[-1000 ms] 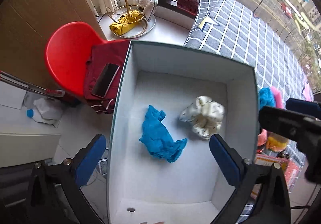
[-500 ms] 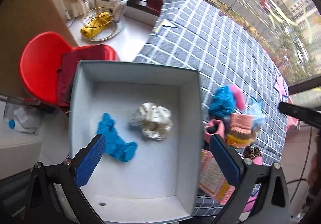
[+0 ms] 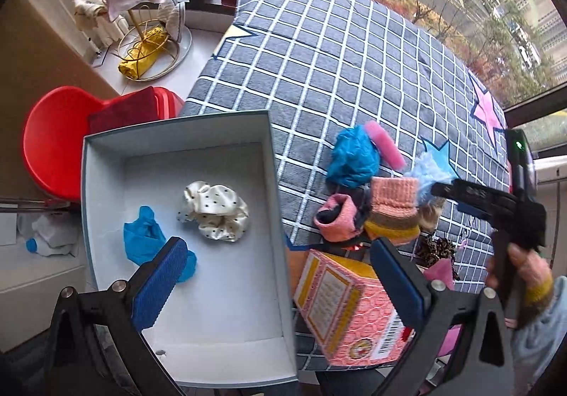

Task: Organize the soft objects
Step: 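Return both grippers to the pile of soft items, then grasp the light-blue fluffy item with the left gripper while the right gripper grasps the leopard scrunchie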

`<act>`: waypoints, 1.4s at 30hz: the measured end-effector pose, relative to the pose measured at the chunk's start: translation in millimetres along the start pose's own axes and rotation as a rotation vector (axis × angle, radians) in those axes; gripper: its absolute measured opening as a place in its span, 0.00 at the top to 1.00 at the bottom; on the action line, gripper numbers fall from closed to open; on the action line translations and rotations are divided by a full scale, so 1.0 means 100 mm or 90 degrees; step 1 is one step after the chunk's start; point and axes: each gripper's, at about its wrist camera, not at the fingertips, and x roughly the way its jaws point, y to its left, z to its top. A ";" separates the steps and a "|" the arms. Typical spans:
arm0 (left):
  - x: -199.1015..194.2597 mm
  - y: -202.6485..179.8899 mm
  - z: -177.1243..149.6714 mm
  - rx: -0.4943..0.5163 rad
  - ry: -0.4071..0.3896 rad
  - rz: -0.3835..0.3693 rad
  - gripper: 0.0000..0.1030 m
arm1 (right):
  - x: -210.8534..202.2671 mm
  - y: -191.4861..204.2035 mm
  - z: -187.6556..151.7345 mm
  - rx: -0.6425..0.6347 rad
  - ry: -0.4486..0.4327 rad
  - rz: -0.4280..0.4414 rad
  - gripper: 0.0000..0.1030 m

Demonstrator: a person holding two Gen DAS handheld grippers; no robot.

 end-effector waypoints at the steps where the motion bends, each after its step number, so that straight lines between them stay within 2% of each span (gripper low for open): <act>1: 0.00 -0.04 0.01 0.004 0.003 0.005 0.00 | 0.04 0.03 0.03 -0.007 -0.004 0.010 0.23; 4: -0.01 -0.16 0.01 0.016 0.007 0.016 0.00 | 0.20 0.14 0.10 -0.041 -0.004 0.010 0.23; 9: -0.02 -0.34 0.02 0.037 0.015 0.023 0.00 | 0.38 0.15 0.13 -0.084 0.016 -0.059 0.23; 11: -0.01 -0.45 0.05 0.047 0.015 0.022 0.00 | 0.35 -0.02 0.12 -0.067 0.014 -0.057 0.23; 16: 0.07 -0.73 0.11 0.071 0.020 0.008 0.00 | 0.25 -0.69 0.08 -0.019 0.005 -0.092 0.23; 19: 0.12 -0.93 0.12 0.095 0.025 0.005 0.00 | 0.09 -1.15 0.06 0.050 -0.023 -0.101 0.23; 22: 0.20 -1.14 0.11 0.121 0.035 -0.005 0.00 | -0.10 -1.52 -0.01 0.102 -0.046 -0.080 0.23; 25: 0.25 -1.30 0.08 0.143 0.043 -0.012 0.00 | -0.22 -1.79 -0.16 0.113 -0.046 -0.041 0.23; 27: 0.28 -1.44 0.05 0.160 0.049 -0.019 0.00 | -0.28 -1.94 -0.32 0.115 -0.045 -0.010 0.23; 31: 0.37 -1.67 0.01 0.192 0.061 -0.025 0.00 | -0.27 -2.33 -0.70 0.123 -0.025 0.009 0.23; 37: 0.60 -2.14 0.05 0.243 0.074 -0.022 0.00 | -0.18 -2.43 -1.14 0.158 0.007 0.040 0.23; 42: 0.88 -2.70 0.10 0.335 0.056 0.006 0.00 | -0.17 -2.53 -1.39 0.157 0.015 0.060 0.23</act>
